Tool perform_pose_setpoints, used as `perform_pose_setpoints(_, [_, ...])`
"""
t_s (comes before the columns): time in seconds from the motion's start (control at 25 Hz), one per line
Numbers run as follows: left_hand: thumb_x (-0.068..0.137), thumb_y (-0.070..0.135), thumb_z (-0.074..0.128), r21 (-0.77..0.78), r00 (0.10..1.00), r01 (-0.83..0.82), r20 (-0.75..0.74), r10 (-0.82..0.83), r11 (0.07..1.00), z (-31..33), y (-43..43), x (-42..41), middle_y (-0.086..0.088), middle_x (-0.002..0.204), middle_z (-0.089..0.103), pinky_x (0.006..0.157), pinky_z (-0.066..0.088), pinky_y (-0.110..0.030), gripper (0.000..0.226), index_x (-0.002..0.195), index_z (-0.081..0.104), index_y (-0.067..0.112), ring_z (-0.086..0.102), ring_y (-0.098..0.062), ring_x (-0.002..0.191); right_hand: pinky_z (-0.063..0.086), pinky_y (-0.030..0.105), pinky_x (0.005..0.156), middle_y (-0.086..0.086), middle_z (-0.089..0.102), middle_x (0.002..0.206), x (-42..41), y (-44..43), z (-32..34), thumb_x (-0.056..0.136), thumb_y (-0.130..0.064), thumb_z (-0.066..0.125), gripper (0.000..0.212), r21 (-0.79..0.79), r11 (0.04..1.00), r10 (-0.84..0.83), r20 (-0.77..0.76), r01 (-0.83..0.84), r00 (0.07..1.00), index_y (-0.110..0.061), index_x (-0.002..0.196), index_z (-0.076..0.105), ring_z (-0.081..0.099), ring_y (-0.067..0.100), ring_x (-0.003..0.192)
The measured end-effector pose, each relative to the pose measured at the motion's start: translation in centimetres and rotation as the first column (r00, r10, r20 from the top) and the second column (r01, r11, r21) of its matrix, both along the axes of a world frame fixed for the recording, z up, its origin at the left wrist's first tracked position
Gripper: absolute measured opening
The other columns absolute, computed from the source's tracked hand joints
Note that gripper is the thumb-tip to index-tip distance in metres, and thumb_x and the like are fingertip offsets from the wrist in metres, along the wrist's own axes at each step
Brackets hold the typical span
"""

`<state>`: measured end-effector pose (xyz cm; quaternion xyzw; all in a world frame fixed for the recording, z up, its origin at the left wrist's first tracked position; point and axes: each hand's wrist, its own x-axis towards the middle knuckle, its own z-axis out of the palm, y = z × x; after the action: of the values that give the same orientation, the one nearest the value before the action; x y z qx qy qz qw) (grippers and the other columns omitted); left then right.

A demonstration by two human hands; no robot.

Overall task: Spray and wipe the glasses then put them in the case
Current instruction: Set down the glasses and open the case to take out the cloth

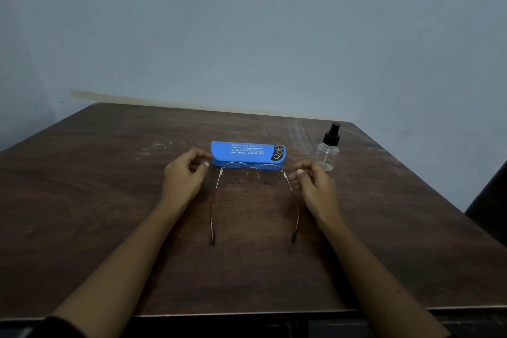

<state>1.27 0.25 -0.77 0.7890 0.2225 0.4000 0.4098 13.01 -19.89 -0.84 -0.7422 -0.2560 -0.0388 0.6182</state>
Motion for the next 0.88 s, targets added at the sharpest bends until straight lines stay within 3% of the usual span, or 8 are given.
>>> perform_pose_setpoints(0.08, [0.083, 0.003, 0.056, 0.045, 1.0, -0.022, 0.009, 0.022, 0.999, 0.1, 0.5, 0.5, -0.007, 0.106, 0.063, 0.07, 0.04, -0.017, 0.024, 0.104, 0.065, 0.009, 0.057, -0.015, 0.089, 0.046, 0.019, 0.078, -0.006, 0.067, 0.088, 0.1, 0.0, 0.2, 0.089, -0.002, 0.044, 0.025, -0.016, 0.999, -0.027, 0.224, 0.031, 0.974, -0.015, 0.094, 0.064, 0.061, 0.009, 0.083])
perform_pose_setpoints(0.16, [0.084, 0.004, 0.057, 0.04, 1.0, -0.01, 0.013, 0.009, 0.999, 0.6, 1.2, 1.3, -0.009, 0.118, 0.058, 0.079, 0.041, -0.022, 0.03, 0.113, 0.061, 0.009, 0.056, -0.021, 0.101, 0.043, 0.007, 0.079, -0.002, 0.067, 0.1, 0.3, 0.2, 0.9, 0.087, 0.002, 0.043, 0.03, -0.024, 1.0, 0.01, 0.331, -0.002, 0.943, -0.009, 0.102, 0.066, 0.059, 0.004, 0.093])
perform_pose_setpoints(0.28, [0.085, 0.009, 0.058, 0.006, 0.998, 0.058, -0.015, -0.058, 0.998, 1.1, 3.0, 2.9, -0.007, 0.13, 0.051, 0.091, 0.039, -0.027, 0.038, 0.123, 0.055, 0.012, 0.05, -0.022, 0.117, 0.038, 0.0, 0.077, -0.001, 0.065, 0.106, 1.4, 1.3, 2.8, 0.088, 0.006, 0.045, 0.031, -0.109, 0.989, 0.126, 0.323, -0.096, 0.938, -0.008, 0.108, 0.066, 0.056, -0.005, 0.095])
perform_pose_setpoints(0.36, [0.086, 0.012, 0.058, -0.042, 0.989, 0.142, -0.037, -0.144, 0.989, 1.5, 3.8, 3.8, -0.006, 0.135, 0.048, 0.095, 0.036, -0.027, 0.042, 0.127, 0.051, 0.014, 0.044, -0.02, 0.124, 0.037, -0.002, 0.077, 0.003, 0.065, 0.11, 2.7, 2.5, 3.7, 0.089, 0.004, 0.048, 0.029, -0.235, 0.965, 0.193, 0.326, -0.118, 0.925, -0.006, 0.11, 0.065, 0.057, 0.003, 0.099])
perform_pose_setpoints(0.48, [0.085, 0.01, 0.059, -0.116, 0.954, 0.284, -0.06, -0.293, 0.952, 1.3, 4.4, 4.6, -0.004, 0.135, 0.046, 0.094, 0.033, -0.023, 0.047, 0.13, 0.046, 0.016, 0.041, -0.012, 0.124, 0.037, 0.008, 0.085, 0.007, 0.064, 0.12, 4.5, 4.3, 4.2, 0.089, -0.003, 0.052, 0.027, -0.423, 0.904, 0.208, 0.304, -0.064, 0.93, -0.008, 0.112, 0.065, 0.057, 0.018, 0.111])
perform_pose_setpoints(0.64, [0.08, 0.003, 0.063, -0.231, 0.899, 0.404, -0.078, -0.43, 0.885, 0.4, 4.9, 4.9, -0.006, 0.137, 0.044, 0.097, 0.037, -0.026, 0.055, 0.131, 0.045, 0.017, 0.045, -0.017, 0.124, 0.033, -0.002, 0.063, 0.005, 0.061, 0.125, 6.2, 5.7, 4.6, 0.088, -0.013, 0.058, 0.031, -0.627, 0.776, 0.255, 0.221, -0.063, 0.941, -0.012, 0.119, 0.061, 0.056, 0.019, 0.108])
perform_pose_setpoints(0.76, [0.074, 0.004, 0.07, -0.133, 0.901, 0.376, -0.178, -0.395, 0.917, 0.0, 5.4, 5.2, -0.001, 0.134, 0.047, 0.1, 0.037, -0.027, 0.06, 0.128, 0.048, 0.019, 0.046, -0.019, 0.124, 0.034, 0.003, 0.064, 0.003, 0.063, 0.123, 6.8, 6.2, 4.4, 0.083, -0.02, 0.066, 0.032, -0.66, 0.745, 0.293, 0.198, -0.094, 0.935, -0.018, 0.115, 0.064, 0.056, 0.019, 0.106])
perform_pose_setpoints(0.88, [0.074, 0.008, 0.07, 0.0, 0.918, 0.322, -0.244, -0.313, 0.947, 0.0, 5.4, 5.7, -0.003, 0.135, 0.048, 0.098, 0.035, -0.023, 0.06, 0.129, 0.048, 0.018, 0.046, -0.017, 0.122, 0.033, 0.013, 0.079, 0.0, 0.06, 0.128, 7.2, 6.8, 3.9, 0.078, -0.025, 0.07, 0.039, -0.668, 0.734, 0.32, 0.186, -0.119, 0.929, -0.02, 0.117, 0.063, 0.054, 0.017, 0.113])
